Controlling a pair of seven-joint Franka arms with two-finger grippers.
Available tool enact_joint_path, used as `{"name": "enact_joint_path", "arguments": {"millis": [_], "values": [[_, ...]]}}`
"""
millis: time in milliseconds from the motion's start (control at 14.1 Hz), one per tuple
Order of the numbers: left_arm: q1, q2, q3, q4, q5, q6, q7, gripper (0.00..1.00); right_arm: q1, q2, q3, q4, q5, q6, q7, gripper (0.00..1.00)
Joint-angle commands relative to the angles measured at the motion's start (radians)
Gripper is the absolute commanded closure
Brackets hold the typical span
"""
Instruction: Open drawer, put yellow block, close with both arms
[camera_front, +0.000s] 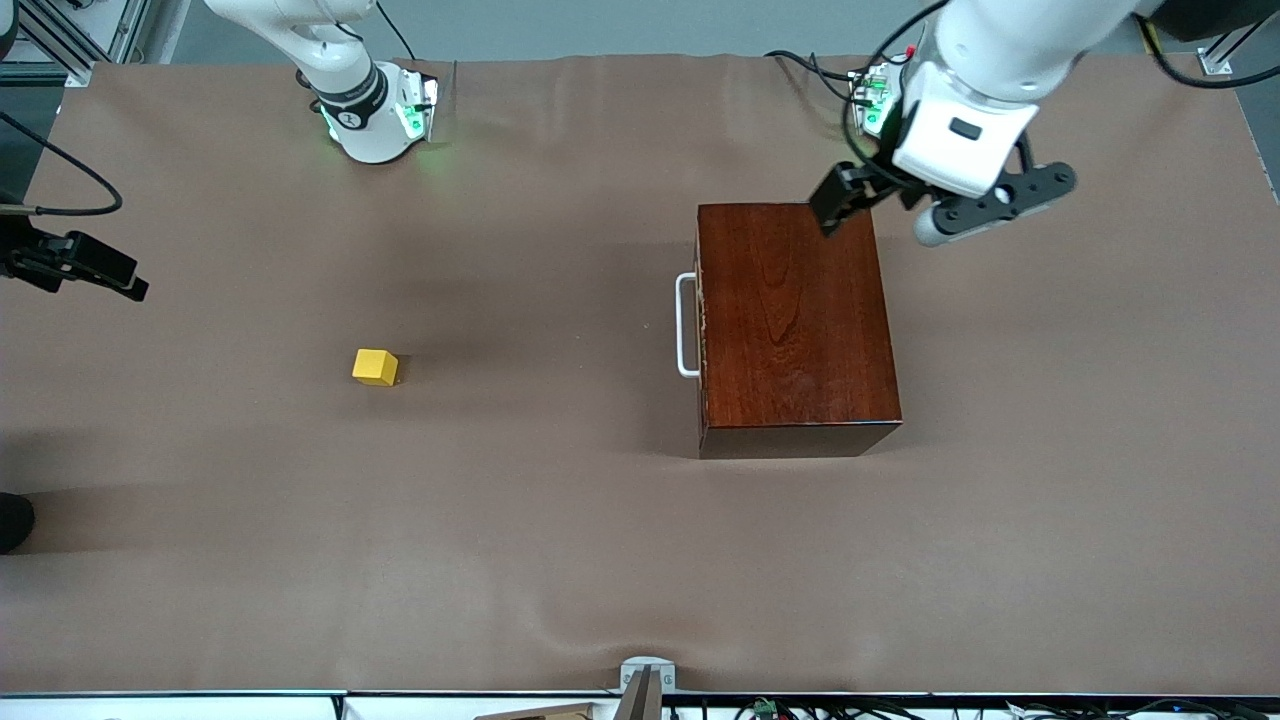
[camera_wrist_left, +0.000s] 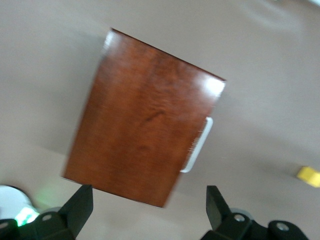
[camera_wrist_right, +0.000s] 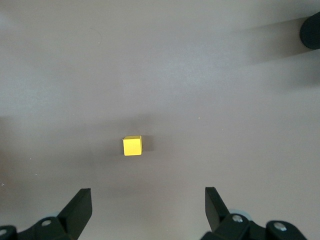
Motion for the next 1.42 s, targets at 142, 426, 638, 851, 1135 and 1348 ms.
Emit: {"name": "enact_joint_path", "arguments": {"millis": [142, 426, 638, 851, 1135, 1348], "values": [[-0.029, 0.03, 0.007, 0.05, -0.088, 0.236, -0.17, 0.0, -0.01, -0.016, 0.008, -0.008, 0.013, -0.004, 0.007, 0.0], [-0.128, 0.082, 0.01, 0.045, -0.012, 0.276, -0.192, 0.0, -0.01, -0.016, 0.008, -0.008, 0.013, -0.005, 0.007, 0.0], [-0.231, 0.183, 0.024, 0.048, 0.091, 0.341, -0.19, 0.0, -0.01, -0.016, 0.008, -0.008, 0.013, -0.005, 0.007, 0.0], [-0.287, 0.27, 0.025, 0.051, 0.176, 0.406, -0.193, 0.0, -0.01, -0.016, 0.008, -0.008, 0.013, -0.005, 0.007, 0.0], [-0.349, 0.363, 0.028, 0.053, 0.241, 0.446, -0.181, 0.0, -0.01, -0.016, 0.008, -0.008, 0.013, -0.004, 0.007, 0.0], [-0.394, 0.421, 0.025, 0.053, 0.334, 0.446, -0.147, 0.0, -0.01, -0.016, 0.008, -0.008, 0.013, -0.004, 0.007, 0.0]]}}
